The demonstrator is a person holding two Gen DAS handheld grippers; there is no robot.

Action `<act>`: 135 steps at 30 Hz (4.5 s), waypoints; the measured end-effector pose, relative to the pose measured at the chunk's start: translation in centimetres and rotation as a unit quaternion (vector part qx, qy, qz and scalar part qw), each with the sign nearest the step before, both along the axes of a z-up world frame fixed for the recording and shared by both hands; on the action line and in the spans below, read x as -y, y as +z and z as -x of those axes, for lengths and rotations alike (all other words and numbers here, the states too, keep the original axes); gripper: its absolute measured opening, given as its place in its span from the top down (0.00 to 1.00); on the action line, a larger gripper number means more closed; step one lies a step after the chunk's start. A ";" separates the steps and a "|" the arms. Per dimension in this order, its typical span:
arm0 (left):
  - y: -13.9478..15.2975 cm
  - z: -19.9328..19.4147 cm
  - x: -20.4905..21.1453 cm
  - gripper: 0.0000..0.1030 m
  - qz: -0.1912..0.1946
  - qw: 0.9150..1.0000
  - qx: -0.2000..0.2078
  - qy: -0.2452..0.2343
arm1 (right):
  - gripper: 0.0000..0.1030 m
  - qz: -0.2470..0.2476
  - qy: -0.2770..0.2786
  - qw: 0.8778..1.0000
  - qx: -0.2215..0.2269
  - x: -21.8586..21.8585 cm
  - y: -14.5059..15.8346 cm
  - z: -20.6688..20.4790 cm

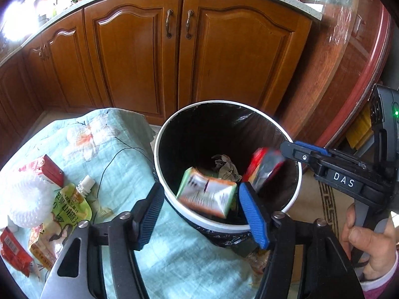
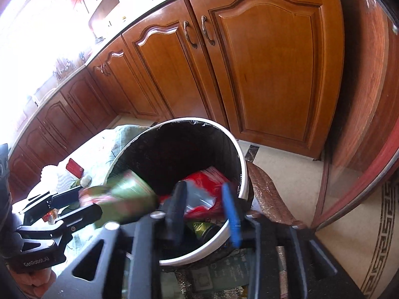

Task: Collect trash
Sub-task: 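Carry the carton and snack bag over the bin and open both tools, then move both open tools back over the table, then grasp the white foam net with the left tool while the right tool grasps the red bag, then carry the foam net and red bag over the bin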

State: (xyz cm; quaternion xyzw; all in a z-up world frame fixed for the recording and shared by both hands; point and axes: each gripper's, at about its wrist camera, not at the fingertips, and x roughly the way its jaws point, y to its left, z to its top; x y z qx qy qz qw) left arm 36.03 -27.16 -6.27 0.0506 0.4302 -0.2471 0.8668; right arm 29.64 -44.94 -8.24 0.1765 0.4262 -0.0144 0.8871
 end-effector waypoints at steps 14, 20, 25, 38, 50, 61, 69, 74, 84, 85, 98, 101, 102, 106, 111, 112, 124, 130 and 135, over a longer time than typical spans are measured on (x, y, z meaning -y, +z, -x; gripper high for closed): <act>0.3 4.4 -6.6 0.35 0.049 0.997 0.007 0.051 | 0.28 -0.052 0.014 0.998 0.033 -2.8 0.9 1.9; 0.1 6.9 -11.0 0.34 0.061 0.994 0.003 0.093 | 0.26 -0.073 0.033 0.996 0.043 -5.7 1.4 2.7; -0.2 9.3 -14.8 0.34 0.066 0.990 0.003 0.128 | 0.26 -0.089 0.057 0.993 0.047 -9.0 1.4 3.3; 0.4 16.2 -23.7 0.34 0.059 0.975 0.015 0.215 | 0.26 -0.100 0.134 0.985 0.041 -17.8 1.2 4.6; 1.9 22.5 -30.0 0.34 0.025 0.953 0.043 0.300 | 0.26 -0.099 0.212 0.971 0.049 -25.0 2.2 4.4; 2.5 27.0 -37.2 0.31 0.001 0.904 0.052 0.424 | 0.26 -0.095 0.295 0.949 0.053 -33.9 2.5 1.5; 3.0 29.5 -43.3 0.21 -0.015 0.846 0.059 0.530 | 0.26 -0.073 0.329 0.941 0.036 -38.3 1.0 -1.2; 1.9 29.0 -46.6 0.12 -0.020 0.812 0.049 0.582 | 0.26 -0.067 0.334 0.940 0.027 -39.4 0.3 -2.3; -1.8 25.0 -48.9 0.47 -0.027 0.817 0.018 0.575 | 0.27 -0.016 0.326 0.945 0.028 -40.8 -0.5 -5.1; -2.2 24.9 -49.3 0.62 -0.027 0.820 0.017 0.571 | 0.28 -0.013 0.327 0.945 0.025 -40.9 -0.8 -5.3; 1.2 23.0 -41.1 0.83 0.014 0.898 0.063 0.435 | 0.95 -0.029 0.322 0.946 0.040 -38.2 0.7 -3.0; 1.9 21.9 -38.7 0.83 0.033 0.914 0.065 0.399 | 0.95 -0.044 0.314 0.947 0.051 -36.2 2.1 -2.1; 2.0 21.5 -38.1 0.83 0.036 0.918 0.065 0.388 | 0.95 -0.048 0.311 0.948 0.053 -35.5 2.4 -1.9; 2.4 20.6 -35.6 0.83 0.046 0.934 0.066 0.348 | 0.95 -0.062 0.290 0.953 0.057 -32.1 3.4 -0.8; 2.7 19.1 -32.2 0.83 0.049 0.951 0.066 0.299 | 0.95 -0.069 0.259 0.961 0.062 -28.1 3.9 0.6; 2.8 18.9 -31.6 0.83 0.050 0.953 0.065 0.291 | 0.95 -0.071 0.252 0.963 0.063 -27.3 3.9 0.8; 3.3 15.6 -23.1 0.83 0.047 0.979 0.063 0.188 | 0.95 -0.065 0.165 0.982 0.066 -18.0 3.9 3.2; 3.2 13.5 -19.0 0.83 0.044 0.987 0.061 0.145 | 0.95 -0.060 0.118 0.989 0.068 -13.4 4.1 4.3; 3.1 12.4 -16.6 0.83 0.043 0.990 0.059 0.121 | 0.95 -0.057 0.083 0.993 0.069 -9.9 4.1 4.8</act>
